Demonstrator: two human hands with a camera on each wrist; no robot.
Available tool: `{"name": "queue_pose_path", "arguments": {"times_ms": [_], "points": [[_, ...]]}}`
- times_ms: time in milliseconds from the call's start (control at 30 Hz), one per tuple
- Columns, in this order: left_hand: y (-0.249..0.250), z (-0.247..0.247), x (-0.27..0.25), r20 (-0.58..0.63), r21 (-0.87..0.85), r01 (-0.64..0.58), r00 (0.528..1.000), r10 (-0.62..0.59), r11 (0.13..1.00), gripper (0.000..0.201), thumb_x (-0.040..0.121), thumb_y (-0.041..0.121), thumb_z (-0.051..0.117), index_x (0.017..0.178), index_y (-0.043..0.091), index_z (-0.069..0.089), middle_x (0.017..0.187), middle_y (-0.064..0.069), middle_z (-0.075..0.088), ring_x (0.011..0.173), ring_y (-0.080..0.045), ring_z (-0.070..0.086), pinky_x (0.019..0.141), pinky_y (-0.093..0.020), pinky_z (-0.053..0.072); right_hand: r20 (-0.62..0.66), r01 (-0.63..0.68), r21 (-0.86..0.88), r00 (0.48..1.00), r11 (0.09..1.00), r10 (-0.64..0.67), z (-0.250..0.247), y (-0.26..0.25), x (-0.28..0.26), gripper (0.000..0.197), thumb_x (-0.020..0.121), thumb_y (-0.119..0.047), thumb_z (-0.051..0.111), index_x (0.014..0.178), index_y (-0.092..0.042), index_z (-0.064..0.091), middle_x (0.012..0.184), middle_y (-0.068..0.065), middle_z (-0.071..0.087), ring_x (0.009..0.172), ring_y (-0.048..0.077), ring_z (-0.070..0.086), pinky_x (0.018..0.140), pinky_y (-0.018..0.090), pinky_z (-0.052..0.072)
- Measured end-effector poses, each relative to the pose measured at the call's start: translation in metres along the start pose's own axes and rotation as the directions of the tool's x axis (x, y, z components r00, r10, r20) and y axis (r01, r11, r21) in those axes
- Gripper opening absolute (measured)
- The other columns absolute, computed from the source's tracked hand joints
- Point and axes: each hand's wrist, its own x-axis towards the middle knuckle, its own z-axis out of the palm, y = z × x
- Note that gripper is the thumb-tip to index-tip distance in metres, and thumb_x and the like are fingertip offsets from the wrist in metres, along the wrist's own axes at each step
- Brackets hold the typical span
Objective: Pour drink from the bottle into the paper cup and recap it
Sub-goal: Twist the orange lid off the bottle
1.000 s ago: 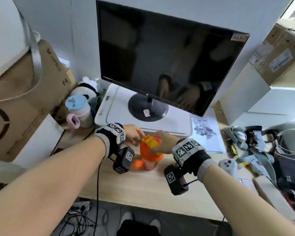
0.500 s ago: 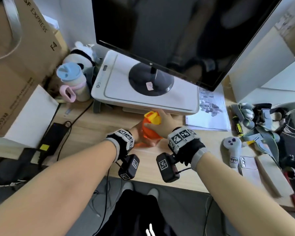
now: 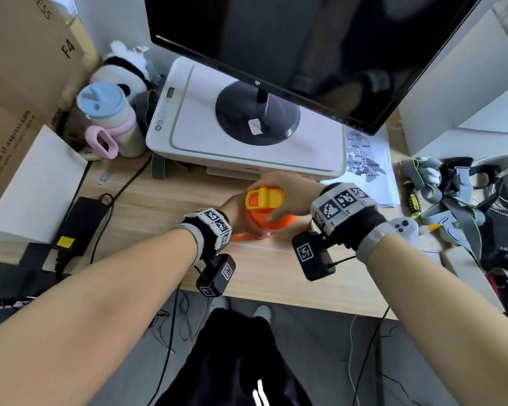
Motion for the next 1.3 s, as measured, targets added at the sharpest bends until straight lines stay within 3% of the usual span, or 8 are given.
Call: {"name": "queue_pose_path", "arguments": {"times_ms": [233,333,467,633,866,1033,1166,1300], "points": [[0.006,-0.003,-0.004,0.058,-0.003,-0.076,0.995,0.076,0.997,0.072,0.048,0.025,0.087,0.11,0.025,0.05,0.102,0.008,0.063,0.093,-0.01,0.059,0.075,-0.022,0.047,0.072,-0.012,-0.266,0.997,0.964,0.032,-0.014,-0.018,-0.005,0.025,0.073,-0.038,0.064,0.098,-0.039,0.069,0.152,-0.012,0.033,0.144,0.017,0.019,0.115,0.047,0.022],[0.004,-0.007,-0.005,0.055,-0.041,-0.056,0.997,0.058,0.998,0.066,0.049,0.017,0.085,0.108,0.016,0.057,0.097,-0.001,0.07,0.091,-0.02,0.064,0.077,-0.03,0.053,-0.162,-0.072,-0.253,0.986,0.965,0.031,-0.004,-0.014,-0.008,0.026,0.076,-0.05,0.061,0.079,-0.025,0.068,0.142,-0.011,0.047,0.142,0.015,0.024,0.118,0.049,0.01],[-0.002,-0.011,-0.006,0.04,-0.111,-0.031,0.999,0.036,0.993,0.047,0.06,-0.006,0.079,0.093,0.017,0.056,0.077,0.009,0.062,0.069,-0.002,0.056,0.055,-0.011,0.045,-0.555,-0.245,-0.056,0.814,0.968,0.174,0.009,-0.003,-0.016,0.058,0.067,-0.066,0.06,0.094,-0.015,0.053,0.117,0.003,0.054,0.113,0.025,0.047,0.099,0.04,0.037],[-0.003,-0.011,-0.007,0.032,-0.157,-0.061,0.997,0.067,0.986,0.057,0.058,-0.004,0.082,0.105,0.015,0.055,0.094,0.001,0.065,0.086,-0.009,0.062,0.073,-0.017,0.049,-0.407,-0.377,-0.056,0.854,0.925,0.323,0.013,-0.012,-0.015,0.081,0.069,-0.075,0.047,0.115,-0.009,0.052,0.119,0.009,0.059,0.117,0.03,0.048,0.095,0.043,0.042],[0.001,-0.01,-0.006,0.074,-0.091,-0.094,0.992,0.101,0.991,0.056,0.063,-0.004,0.08,0.107,0.016,0.052,0.096,-0.003,0.058,0.082,-0.015,0.052,0.06,-0.006,0.042,-0.072,-0.062,-0.009,0.996,0.998,0.061,-0.002,-0.017,-0.015,0.06,0.075,0.001,0.042,0.116,-0.036,0.065,0.152,-0.005,0.034,0.144,0.021,0.016,0.116,0.048,0.019],[0.004,-0.015,-0.006,0.118,-0.034,-0.072,0.99,0.076,0.997,0.047,0.063,0.015,0.084,0.093,0.029,0.05,0.095,-0.001,0.062,0.084,-0.017,0.059,0.065,-0.013,0.045,-0.199,-0.08,0.077,0.976,0.994,0.094,0.002,-0.016,-0.016,0.018,0.079,-0.027,0.059,0.088,-0.024,0.074,0.147,-0.007,0.043,0.144,0.016,0.02,0.117,0.045,0.02],[0.006,-0.015,-0.004,0.09,-0.078,-0.084,0.992,0.091,0.993,0.045,0.063,0.001,0.08,0.094,0.019,0.054,0.088,-0.006,0.066,0.079,-0.023,0.06,0.063,-0.019,0.048,-0.46,-0.184,0.132,0.859,0.974,0.225,0.009,-0.016,-0.018,0.069,0.071,-0.052,0.067,0.126,-0.016,0.047,0.136,0.003,0.049,0.128,0.024,0.041,0.105,0.041,0.039],[0.004,-0.017,0.0,0.031,-0.004,-0.096,0.995,0.096,0.995,0.07,0.057,0.013,0.086,0.118,0.016,0.052,0.101,0.003,0.065,0.098,-0.018,0.061,0.078,-0.022,0.046,-0.313,-0.342,0.026,0.89,0.939,0.332,-0.001,-0.01,-0.02,0.067,0.071,-0.048,0.064,0.128,-0.017,0.046,0.123,0.008,0.057,0.118,0.029,0.048,0.092,0.04,0.046]]}}
